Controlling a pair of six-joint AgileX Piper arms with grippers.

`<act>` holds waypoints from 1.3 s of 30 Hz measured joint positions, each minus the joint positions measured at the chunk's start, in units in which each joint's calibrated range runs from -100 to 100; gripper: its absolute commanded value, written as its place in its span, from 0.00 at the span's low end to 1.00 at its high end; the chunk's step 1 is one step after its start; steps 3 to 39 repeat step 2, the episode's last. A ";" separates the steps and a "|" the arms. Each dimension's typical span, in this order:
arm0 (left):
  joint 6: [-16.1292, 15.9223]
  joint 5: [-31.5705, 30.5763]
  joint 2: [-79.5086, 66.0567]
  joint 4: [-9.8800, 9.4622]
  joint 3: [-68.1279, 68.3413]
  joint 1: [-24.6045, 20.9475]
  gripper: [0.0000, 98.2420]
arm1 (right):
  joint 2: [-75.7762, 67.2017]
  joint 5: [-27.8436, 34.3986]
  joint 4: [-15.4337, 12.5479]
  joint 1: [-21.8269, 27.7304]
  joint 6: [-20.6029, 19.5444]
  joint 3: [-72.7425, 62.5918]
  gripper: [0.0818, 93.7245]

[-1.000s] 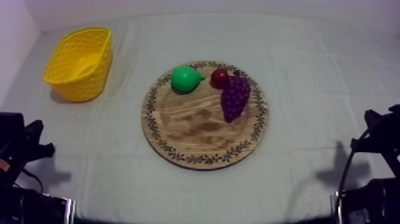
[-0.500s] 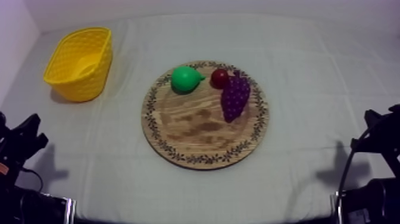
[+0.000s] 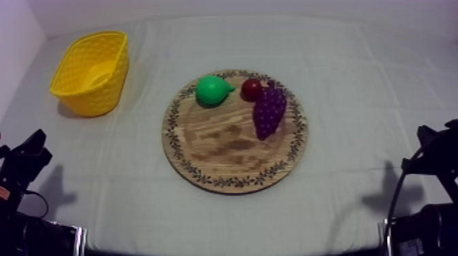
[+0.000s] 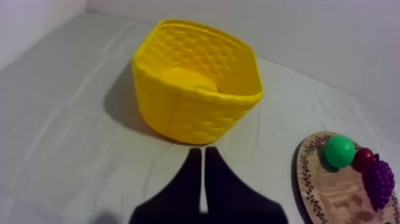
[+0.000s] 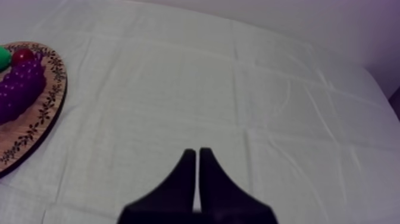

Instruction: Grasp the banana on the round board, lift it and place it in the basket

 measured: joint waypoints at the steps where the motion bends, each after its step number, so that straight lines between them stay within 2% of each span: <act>1: 0.00 0.00 0.00 0.00 0.00 0.00 0.00 | 0.00 0.00 0.00 0.00 0.00 0.00 0.00; 39: 0.00 0.00 0.00 0.00 0.00 0.00 0.00 | 0.00 0.00 0.00 0.00 0.00 0.00 0.00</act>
